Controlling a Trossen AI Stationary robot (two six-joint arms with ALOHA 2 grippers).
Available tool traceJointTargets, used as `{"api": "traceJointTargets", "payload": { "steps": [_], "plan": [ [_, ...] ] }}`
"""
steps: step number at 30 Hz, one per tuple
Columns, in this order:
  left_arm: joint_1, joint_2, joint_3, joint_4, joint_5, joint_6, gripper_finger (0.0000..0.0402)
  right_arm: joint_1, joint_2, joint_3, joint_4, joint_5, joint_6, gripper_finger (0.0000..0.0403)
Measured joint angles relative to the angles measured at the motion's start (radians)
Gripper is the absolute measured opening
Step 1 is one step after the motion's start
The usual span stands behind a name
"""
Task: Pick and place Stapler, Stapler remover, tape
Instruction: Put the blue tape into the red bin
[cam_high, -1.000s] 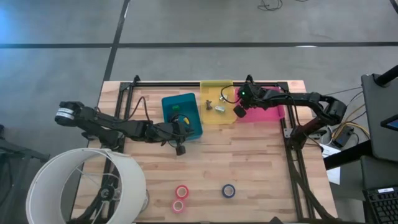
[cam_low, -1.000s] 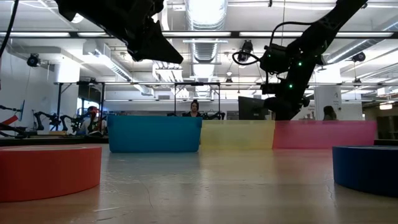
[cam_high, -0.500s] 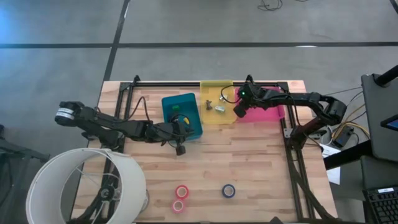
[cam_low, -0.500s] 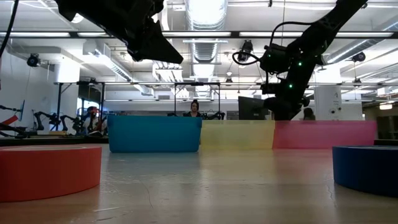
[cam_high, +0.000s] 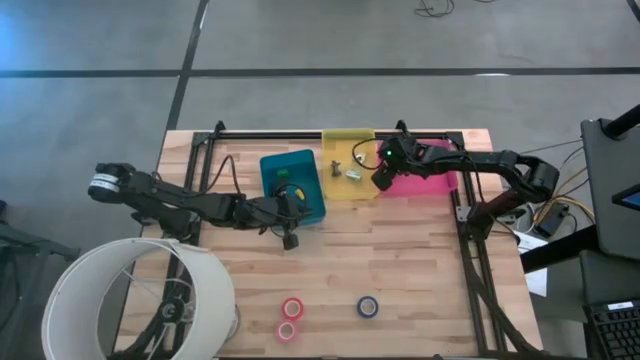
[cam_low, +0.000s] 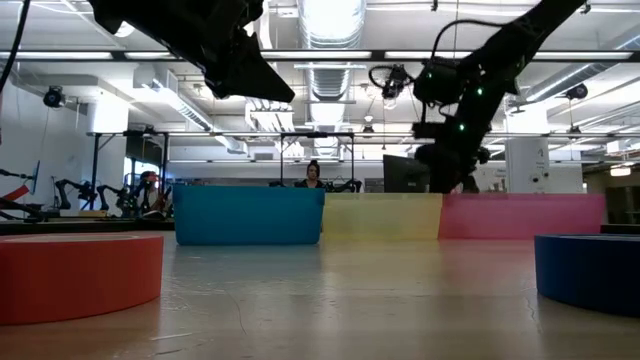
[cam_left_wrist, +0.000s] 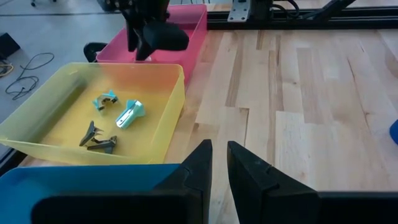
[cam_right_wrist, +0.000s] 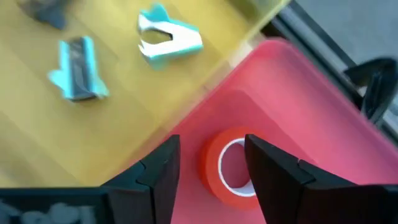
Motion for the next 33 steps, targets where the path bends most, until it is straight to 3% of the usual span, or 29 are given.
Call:
{"api": "traceJointTargets", "payload": {
  "steps": [8,17,26,33],
  "plan": [
    [0.0,0.0,0.0,0.0,0.0,0.002,0.0053,0.154,-0.111,0.152,-0.264,-0.007,0.14,0.0178],
    [0.001,0.0,0.0,-0.003,0.0,0.003,0.0053,0.557,-0.177,0.182,-0.356,-0.066,0.359,0.0178],
    [0.001,0.0,0.0,-0.003,0.0,0.003,0.0053,0.93,-0.007,0.172,-0.349,-0.149,0.618,0.0178],
    [0.001,0.0,0.0,-0.003,0.0,0.0,0.0053,1.032,0.172,0.225,-0.249,-0.368,0.785,0.0178]
  ]
}}
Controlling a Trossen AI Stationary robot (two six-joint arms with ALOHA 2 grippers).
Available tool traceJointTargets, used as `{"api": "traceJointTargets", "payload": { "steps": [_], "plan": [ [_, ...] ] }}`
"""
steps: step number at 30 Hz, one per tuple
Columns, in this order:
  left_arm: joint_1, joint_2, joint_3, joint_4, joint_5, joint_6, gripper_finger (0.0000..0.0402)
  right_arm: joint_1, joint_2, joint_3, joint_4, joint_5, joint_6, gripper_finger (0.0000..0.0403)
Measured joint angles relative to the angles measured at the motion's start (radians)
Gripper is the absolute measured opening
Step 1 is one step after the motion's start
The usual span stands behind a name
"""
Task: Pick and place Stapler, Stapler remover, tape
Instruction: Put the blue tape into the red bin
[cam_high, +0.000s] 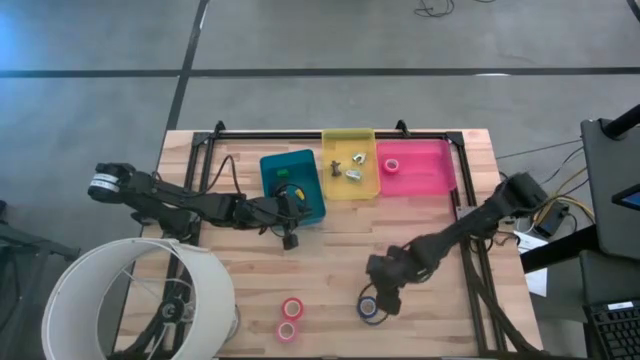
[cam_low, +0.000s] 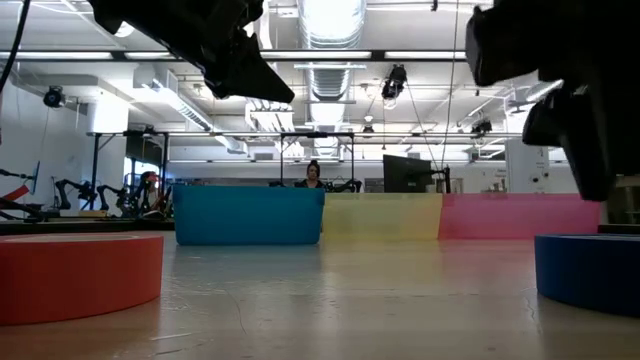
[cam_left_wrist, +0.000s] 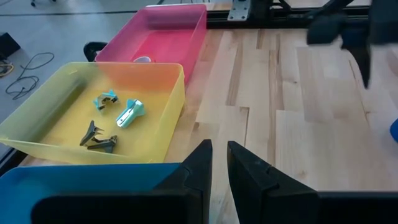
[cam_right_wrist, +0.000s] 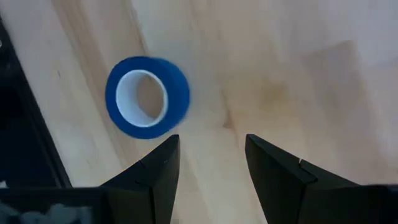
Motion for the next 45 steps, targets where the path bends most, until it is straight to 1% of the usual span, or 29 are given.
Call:
{"api": "traceJointTargets", "payload": {
  "steps": [3,7,12,16,20,25,29,33,42,45],
  "plan": [
    [0.0,0.0,0.0,0.002,0.0,-0.001,0.0053,0.008,0.076,0.057,0.005,-0.008,0.04,0.0178],
    [0.001,0.0,0.0,0.047,-0.003,0.027,0.0053,0.008,0.171,0.14,0.003,-0.016,0.099,0.0178],
    [0.002,0.0,0.0,0.089,-0.004,0.082,0.0053,0.008,0.272,0.224,-0.009,-0.089,0.13,0.0178],
    [0.002,0.0,0.0,0.088,-0.004,0.135,0.0053,0.008,0.332,0.278,-0.043,-0.113,0.093,0.0178],
    [0.007,0.0,0.0,0.093,-0.004,0.164,0.0053,0.008,0.366,0.319,-0.065,-0.13,0.004,0.0178],
    [0.008,0.0,0.0,0.103,-0.004,0.175,0.0053,0.005,0.367,0.319,-0.063,-0.132,-0.034,0.0169],
    [0.008,0.0,0.0,0.102,-0.004,0.161,0.0053,0.003,0.365,0.308,-0.07,-0.131,-0.037,0.0152],
    [0.008,0.0,0.0,0.099,-0.004,0.126,0.0053,-0.002,0.366,0.306,-0.078,-0.131,-0.127,0.0128],
    [0.008,0.0,0.0,0.049,-0.003,0.035,0.0053,-0.028,0.366,0.306,-0.119,-0.134,-0.272,0.0043],
    [0.008,0.0,0.0,0.03,-0.003,0.007,0.0053,-0.045,0.363,0.309,-0.164,-0.133,-0.293,0.0036]
  ]
}}
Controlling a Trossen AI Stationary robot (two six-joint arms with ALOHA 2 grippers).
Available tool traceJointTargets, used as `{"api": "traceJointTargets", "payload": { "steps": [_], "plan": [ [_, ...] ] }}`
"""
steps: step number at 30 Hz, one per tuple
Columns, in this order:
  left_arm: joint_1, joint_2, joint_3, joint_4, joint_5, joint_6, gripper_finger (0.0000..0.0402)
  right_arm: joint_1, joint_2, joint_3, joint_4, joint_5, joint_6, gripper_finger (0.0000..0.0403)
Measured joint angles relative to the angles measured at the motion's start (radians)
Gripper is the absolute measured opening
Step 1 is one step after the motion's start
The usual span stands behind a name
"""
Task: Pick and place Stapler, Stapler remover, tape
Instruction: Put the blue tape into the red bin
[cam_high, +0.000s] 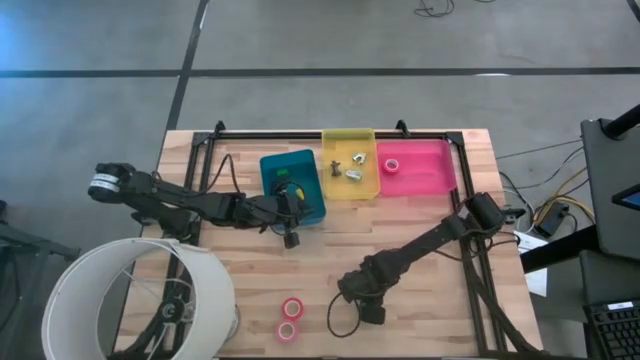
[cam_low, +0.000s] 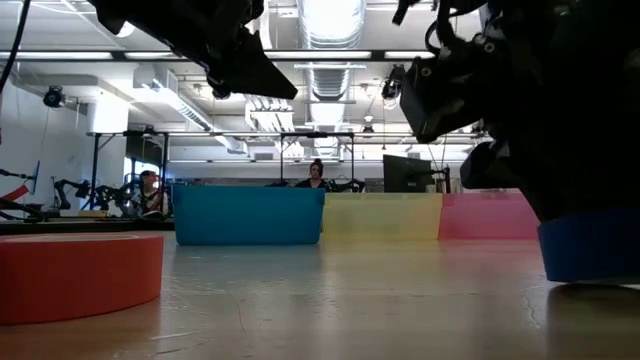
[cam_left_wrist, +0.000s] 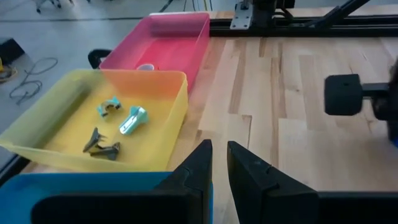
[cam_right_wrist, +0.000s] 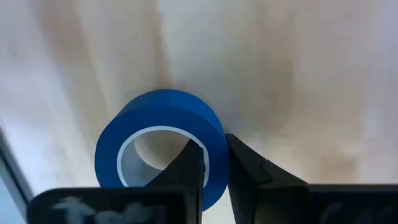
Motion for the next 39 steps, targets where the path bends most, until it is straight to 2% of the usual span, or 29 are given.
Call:
{"api": "traceJointTargets", "payload": {
  "steps": [3,9,14,17,24,29,35,39],
  "plan": [
    [0.0,0.0,-0.001,-0.008,0.0,-0.026,0.0053,-0.027,-0.009,-0.001,-0.061,0.024,-0.04,0.0045],
    [0.0,0.0,-0.034,-0.012,0.0,-0.091,0.0053,-0.095,-0.082,-0.003,-0.25,0.196,-0.107,0.0055],
    [0.0,0.0,-0.077,-0.013,0.0,-0.167,0.0053,-0.165,-0.204,-0.012,-0.395,0.336,-0.16,0.0049],
    [-0.002,0.0,-0.101,-0.012,0.0,-0.219,0.0053,-0.224,-0.298,-0.037,-0.406,0.432,-0.225,0.005],
    [-0.008,0.0,-0.146,-0.012,0.0,-0.318,0.0053,-0.44,-0.523,-0.144,-0.403,0.555,-0.29,0.0054],
    [-0.024,0.0,-0.148,-0.012,0.0,-0.359,0.0053,-0.62,-0.641,-0.263,-0.358,0.726,-0.295,0.0055],
    [-0.036,0.0,-0.148,-0.003,0.0,-0.373,0.0053,-0.841,-0.713,-0.418,-0.131,0.738,-0.307,0.0055],
    [-0.035,0.0,-0.143,-0.002,-0.009,-0.383,0.0053,-0.964,-0.712,-0.517,0.081,0.73,-0.429,0.0056]
  ]
}}
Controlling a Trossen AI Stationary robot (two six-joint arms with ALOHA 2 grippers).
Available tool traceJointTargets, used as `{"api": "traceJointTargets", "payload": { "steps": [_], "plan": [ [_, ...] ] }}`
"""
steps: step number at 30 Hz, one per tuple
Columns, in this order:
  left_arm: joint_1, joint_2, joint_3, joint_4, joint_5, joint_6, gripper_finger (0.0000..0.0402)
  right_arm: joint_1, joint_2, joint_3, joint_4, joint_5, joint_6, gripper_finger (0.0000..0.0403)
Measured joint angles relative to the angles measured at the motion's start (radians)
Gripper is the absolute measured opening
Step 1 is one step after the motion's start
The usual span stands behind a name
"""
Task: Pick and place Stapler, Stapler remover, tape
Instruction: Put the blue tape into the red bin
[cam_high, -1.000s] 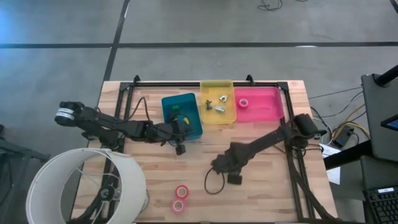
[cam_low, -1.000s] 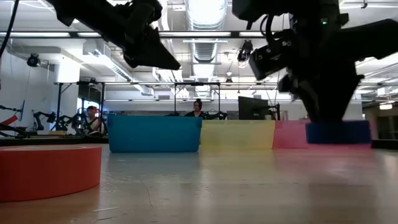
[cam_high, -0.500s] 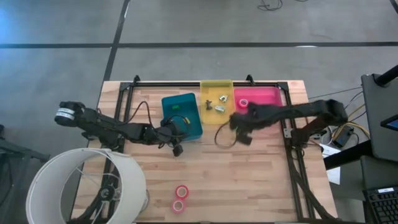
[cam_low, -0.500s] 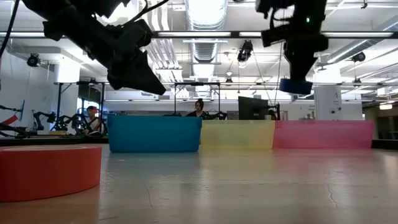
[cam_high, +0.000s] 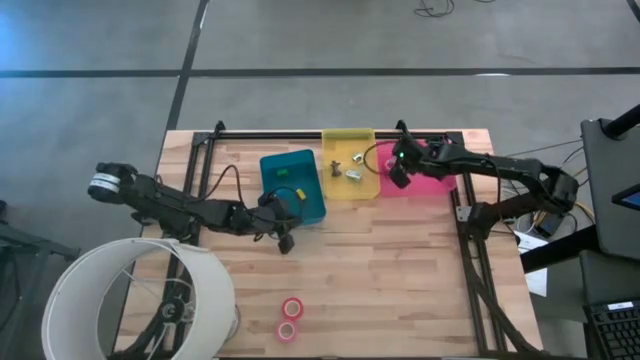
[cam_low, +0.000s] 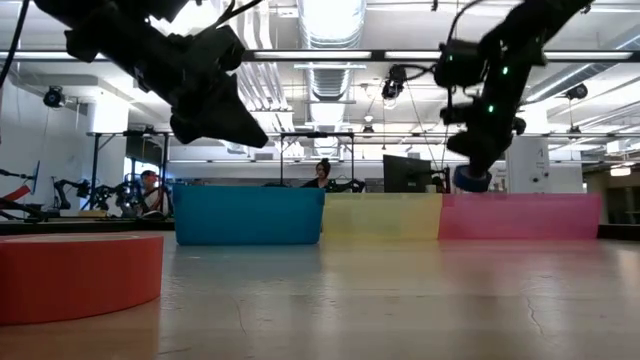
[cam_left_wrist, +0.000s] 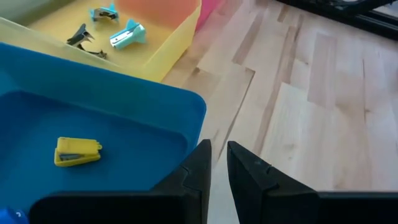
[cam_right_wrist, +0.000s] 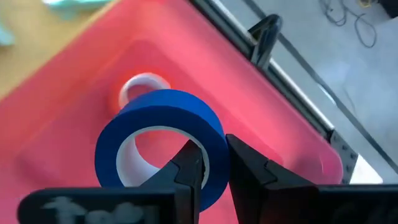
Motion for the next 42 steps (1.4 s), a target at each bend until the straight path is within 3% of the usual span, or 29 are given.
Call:
{"api": "traceJointTargets", "payload": {
  "steps": [4,16,25,42],
  "plan": [
    [0.0,0.0,0.004,0.001,-0.001,0.0,0.0053,-0.097,0.042,-0.05,0.136,-0.007,-0.06,0.0056],
    [0.0,0.0,0.004,0.006,-0.024,0.004,0.0053,-0.245,0.212,-0.036,0.144,-0.02,-0.043,0.006],
    [0.0,0.0,0.004,0.007,-0.023,0.001,0.0053,-0.26,0.296,-0.035,0.213,-0.021,-0.086,0.0078],
    [0.0,0.0,0.003,0.007,-0.023,0.0,0.0053,-0.258,0.314,-0.035,0.216,-0.021,-0.058,0.0144]
  ]
}}
